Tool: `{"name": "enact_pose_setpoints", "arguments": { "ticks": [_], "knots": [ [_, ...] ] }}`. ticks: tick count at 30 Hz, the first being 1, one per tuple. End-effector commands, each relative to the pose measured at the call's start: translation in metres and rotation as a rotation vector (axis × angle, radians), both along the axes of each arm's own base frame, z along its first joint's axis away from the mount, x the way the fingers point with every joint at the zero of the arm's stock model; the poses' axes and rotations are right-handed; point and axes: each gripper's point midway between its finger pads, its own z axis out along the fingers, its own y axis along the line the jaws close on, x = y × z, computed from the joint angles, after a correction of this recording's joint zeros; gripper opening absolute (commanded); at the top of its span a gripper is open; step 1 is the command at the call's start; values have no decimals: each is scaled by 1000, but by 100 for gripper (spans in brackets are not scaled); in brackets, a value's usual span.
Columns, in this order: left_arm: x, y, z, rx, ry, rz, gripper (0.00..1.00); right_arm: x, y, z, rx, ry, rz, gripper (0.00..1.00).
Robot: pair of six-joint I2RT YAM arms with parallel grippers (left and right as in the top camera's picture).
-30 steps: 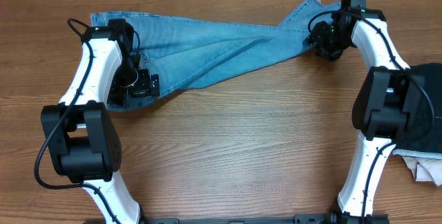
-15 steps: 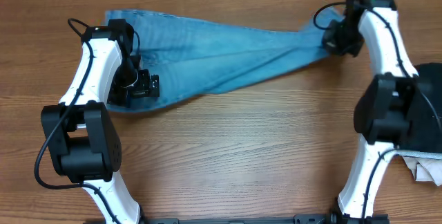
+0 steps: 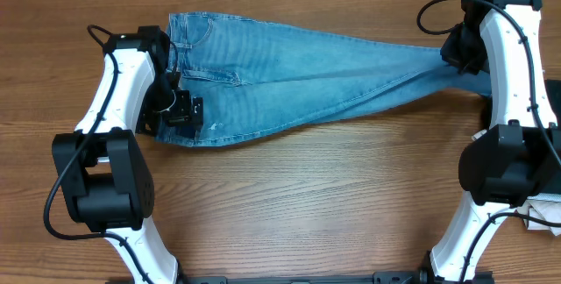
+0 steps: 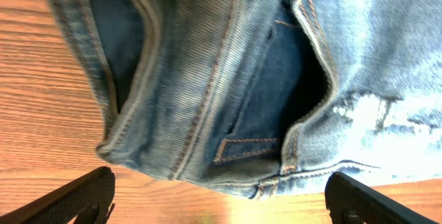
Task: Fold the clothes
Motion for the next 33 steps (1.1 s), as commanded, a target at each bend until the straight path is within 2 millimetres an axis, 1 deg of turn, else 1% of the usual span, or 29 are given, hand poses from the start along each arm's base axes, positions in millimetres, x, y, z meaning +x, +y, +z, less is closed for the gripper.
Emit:
{"name": "enact_pose_setpoints", "arguments": {
  "ticks": [1, 4, 6, 9, 11, 13, 15, 16, 17, 18, 19, 20, 21, 22, 24, 25, 26, 28, 30, 31, 33],
  "knots": [
    [-7, -4, -3, -39, 28, -14, 100, -1, -8, 1, -38, 8, -3, 4],
    [-14, 5, -3, 15, 60, 50, 100, -1, -8, 1, -39, 16, 19, 4],
    [-20, 17, -4, 100, 79, 110, 100, -2, -8, 1, -37, 19, 19, 4],
    [-25, 19, -8, 126, 95, 157, 100, -4, -7, 1, -33, 27, 19, 4],
    [-26, 24, -17, 159, 88, 194, 100, -6, -7, 1, -32, 37, 20, 4],
    [-24, 25, -31, 154, 65, 201, 100, -7, -7, 1, -32, 39, 20, 4],
    [-20, 19, -52, 103, 25, 157, 100, -7, -7, 1, -32, 38, 19, 4],
    [-22, 15, -60, 83, 21, 159, 100, -7, -7, 1, -32, 38, 19, 4],
    [-23, 13, -64, 69, 20, 158, 96, -7, -7, 1, -32, 39, 19, 4],
    [-24, 11, -68, 58, 17, 141, 81, -7, -7, 1, -32, 40, 19, 4],
    [-24, 12, -69, 58, 12, 128, 50, -7, -7, 1, -32, 40, 19, 4],
    [-22, 12, -69, 59, 5, 120, 29, -7, -7, 1, -31, 41, 19, 4],
    [-21, 12, -70, 58, 1, 119, 20, -7, -7, 1, -31, 41, 19, 4],
    [-21, 12, -70, 59, -1, 119, 4, -8, -7, 1, -31, 42, 19, 4],
    [-22, 17, -69, 80, 5, 118, 4, -8, -7, 1, -31, 44, 19, 4],
    [-26, 24, -68, 113, 16, 134, 4, -8, -7, 1, -31, 45, 19, 4],
    [-30, 34, -66, 145, 30, 172, 4, -9, -7, 1, -31, 49, 20, 4],
    [-35, 54, -61, 151, 34, 246, 4, -9, -7, 1, -31, 49, 20, 4],
    [-42, 80, -55, 128, 28, 352, 4, -11, -7, 0, -29, 55, 19, 4],
    [-44, 95, -51, 76, 10, 430, 4, -12, -3, 0, -20, 61, 25, 4],
    [-34, 103, -42, -44, -77, 463, 4, -5, 26, -4, 64, 58, 122, 4]
  ]
}}
